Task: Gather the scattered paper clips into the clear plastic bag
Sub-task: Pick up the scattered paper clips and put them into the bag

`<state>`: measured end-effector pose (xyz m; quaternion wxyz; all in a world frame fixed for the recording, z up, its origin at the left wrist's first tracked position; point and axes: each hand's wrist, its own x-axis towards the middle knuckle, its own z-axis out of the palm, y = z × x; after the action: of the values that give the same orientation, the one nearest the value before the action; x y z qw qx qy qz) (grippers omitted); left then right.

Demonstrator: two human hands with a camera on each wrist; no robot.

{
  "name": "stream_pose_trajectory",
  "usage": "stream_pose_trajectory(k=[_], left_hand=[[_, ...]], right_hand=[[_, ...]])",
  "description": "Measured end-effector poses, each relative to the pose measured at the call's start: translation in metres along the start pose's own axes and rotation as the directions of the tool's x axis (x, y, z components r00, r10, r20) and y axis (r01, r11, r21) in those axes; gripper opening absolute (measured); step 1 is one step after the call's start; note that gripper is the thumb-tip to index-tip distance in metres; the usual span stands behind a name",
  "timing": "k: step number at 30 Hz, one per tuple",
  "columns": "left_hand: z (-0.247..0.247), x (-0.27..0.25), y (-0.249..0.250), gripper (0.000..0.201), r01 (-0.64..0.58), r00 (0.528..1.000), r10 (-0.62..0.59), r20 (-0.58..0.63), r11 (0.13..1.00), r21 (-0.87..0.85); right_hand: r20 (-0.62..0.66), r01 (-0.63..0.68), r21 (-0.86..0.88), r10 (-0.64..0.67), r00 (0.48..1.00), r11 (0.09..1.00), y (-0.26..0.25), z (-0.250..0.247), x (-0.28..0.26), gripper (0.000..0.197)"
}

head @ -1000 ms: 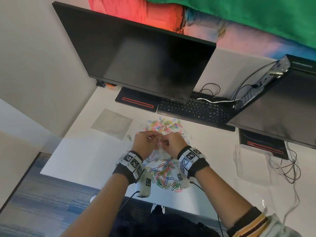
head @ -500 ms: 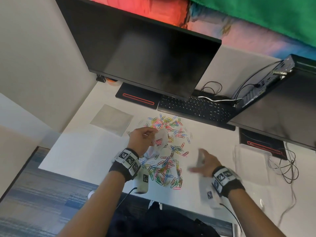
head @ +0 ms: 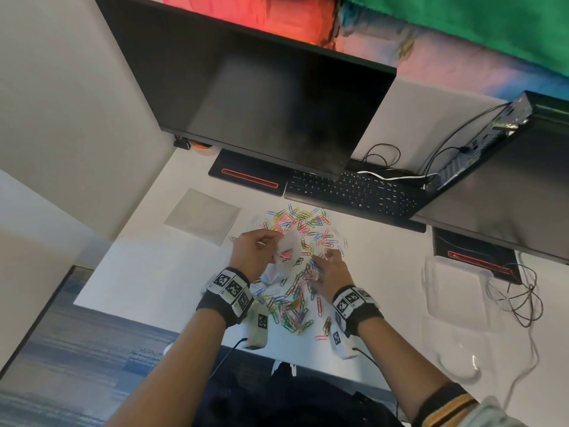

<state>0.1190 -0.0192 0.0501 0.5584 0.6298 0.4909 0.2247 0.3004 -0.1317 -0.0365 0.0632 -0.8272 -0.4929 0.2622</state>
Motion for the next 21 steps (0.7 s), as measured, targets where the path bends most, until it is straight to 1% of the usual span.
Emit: stream_pose_trajectory(k=[2,3,4,5,6,7,8,9,10,13,16,18,21], left_hand=[[0.000,-0.001,0.000,0.017,0.002,1.000,-0.002,-0.001,1.000,-0.001],[-0.001,-0.001,-0.001,0.017,0.002,1.000,-0.002,-0.003,1.000,-0.001],[-0.001,-0.001,-0.001,0.017,0.002,1.000,-0.002,-0.005,1.000,-0.004],[-0.002,-0.001,-0.001,0.017,0.001,1.000,-0.001,-0.007,1.000,-0.005],[-0.003,-0.001,-0.001,0.016,0.000,1.000,0.000,-0.007,1.000,-0.004],[-0.003,-0.001,-0.001,0.016,-0.002,1.000,0.002,-0.006,1.000,0.000],[-0.004,-0.001,-0.001,0.016,-0.004,1.000,0.004,-0.004,1.000,0.002],[-0.004,-0.001,-0.001,0.016,-0.005,1.000,0.005,-0.001,1.000,0.004],[-0.004,0.000,0.000,0.017,-0.005,1.000,0.005,0.000,1.000,0.007],[-0.002,0.000,0.000,0.017,0.003,1.000,-0.003,-0.002,1.000,0.021],[-0.001,-0.001,0.000,0.018,-0.003,1.000,0.002,0.004,1.000,0.024],[0.000,-0.001,0.000,0.018,0.000,1.000,0.000,0.010,1.000,0.018],[0.001,-0.001,0.001,0.017,0.001,1.000,-0.001,0.012,1.000,0.017]], right_hand=[[-0.051,0.066,-0.036,-0.068,0.996,0.997,-0.006,-0.002,-0.002,0.047],[-0.082,0.087,-0.040,-0.090,0.993,0.995,-0.008,-0.002,-0.002,0.041],[-0.095,0.084,-0.021,-0.086,0.992,0.996,-0.010,-0.003,-0.004,0.039],[-0.086,0.084,0.014,-0.083,0.993,0.996,-0.011,-0.003,-0.004,0.045],[-0.044,0.080,0.025,-0.079,0.996,0.996,-0.011,-0.003,-0.006,0.056],[0.013,0.090,0.001,-0.090,0.996,0.996,-0.010,-0.003,-0.008,0.067],[0.062,0.108,-0.074,-0.103,0.993,0.991,-0.010,-0.003,-0.009,0.071],[0.082,0.137,-0.140,-0.126,0.989,0.981,-0.009,-0.003,-0.011,0.068],[0.064,0.162,-0.176,-0.152,0.986,0.971,-0.009,-0.002,-0.011,0.060],[-0.040,0.199,-0.184,-0.209,0.977,0.963,-0.011,0.001,-0.006,0.036],[-0.033,0.231,-0.217,-0.244,0.969,0.949,-0.011,0.001,-0.001,0.024],[-0.064,0.215,-0.189,-0.230,0.971,0.958,-0.011,-0.003,0.001,0.019],[-0.130,0.124,-0.077,-0.134,0.982,0.989,-0.006,-0.012,0.004,0.019]])
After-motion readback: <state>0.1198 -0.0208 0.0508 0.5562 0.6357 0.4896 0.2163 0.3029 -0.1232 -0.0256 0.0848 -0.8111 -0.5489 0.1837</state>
